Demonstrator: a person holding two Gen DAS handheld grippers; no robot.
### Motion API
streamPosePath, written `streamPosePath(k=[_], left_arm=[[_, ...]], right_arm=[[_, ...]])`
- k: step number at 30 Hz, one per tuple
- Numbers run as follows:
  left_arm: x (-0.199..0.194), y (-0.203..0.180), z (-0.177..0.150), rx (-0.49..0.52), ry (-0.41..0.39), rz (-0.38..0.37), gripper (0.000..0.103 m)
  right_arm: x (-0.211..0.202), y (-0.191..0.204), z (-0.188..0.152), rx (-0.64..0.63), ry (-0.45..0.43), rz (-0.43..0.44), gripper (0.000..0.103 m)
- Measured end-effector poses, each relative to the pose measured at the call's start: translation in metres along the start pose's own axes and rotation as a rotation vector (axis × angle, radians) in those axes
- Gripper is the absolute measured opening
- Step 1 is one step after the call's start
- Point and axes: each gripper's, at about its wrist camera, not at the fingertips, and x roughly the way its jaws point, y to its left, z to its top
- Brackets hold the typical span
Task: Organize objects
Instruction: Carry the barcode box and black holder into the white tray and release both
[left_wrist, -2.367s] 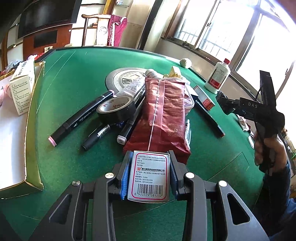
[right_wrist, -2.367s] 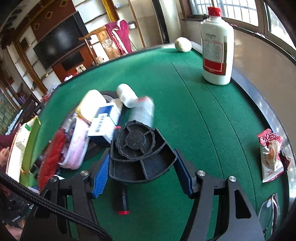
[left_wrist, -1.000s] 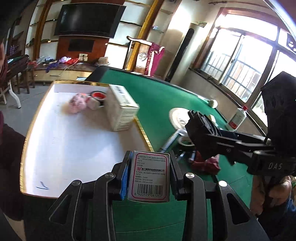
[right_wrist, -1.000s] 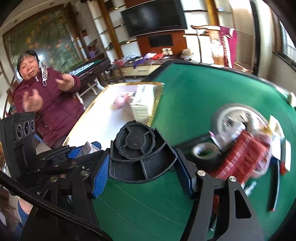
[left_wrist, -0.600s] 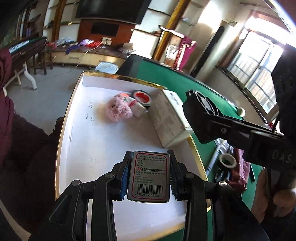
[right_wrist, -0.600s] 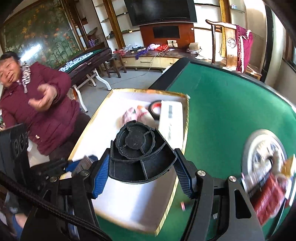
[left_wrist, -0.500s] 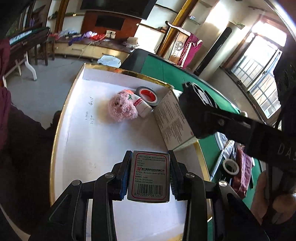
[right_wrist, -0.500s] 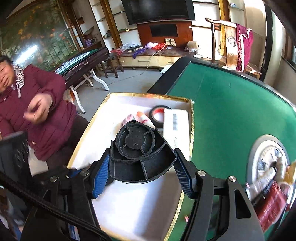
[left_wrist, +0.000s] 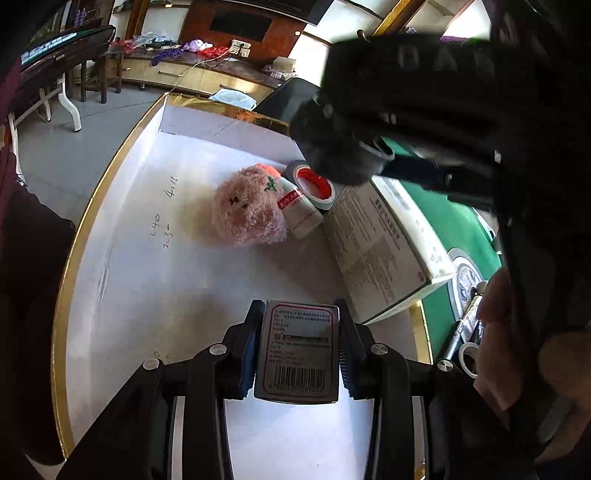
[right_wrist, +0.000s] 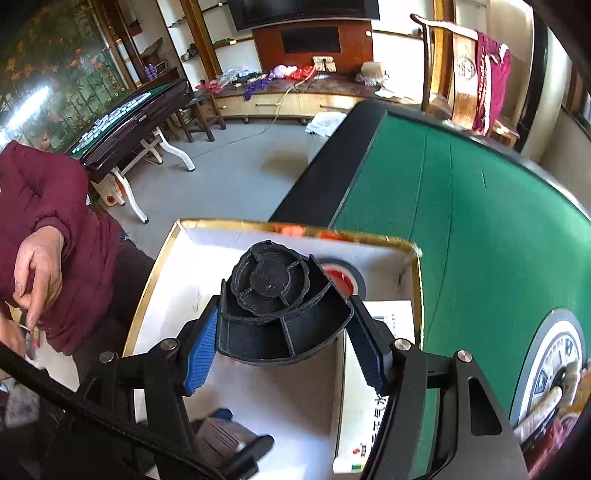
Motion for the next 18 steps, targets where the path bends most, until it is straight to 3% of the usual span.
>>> streamPosePath(k=[11,18], left_arm=[[0.009,-0.001,-0.001,-0.003,0.011,0.006,0.033],[0.006,-0.006,-0.006,0.007,-0.026,0.033,0.04]], right_arm=[[0.007,0.002,0.012,0.001,0.02,0.005,0.069],[-0.03,-0.021,0.001,0.063,-0.014,0.102,0.07]])
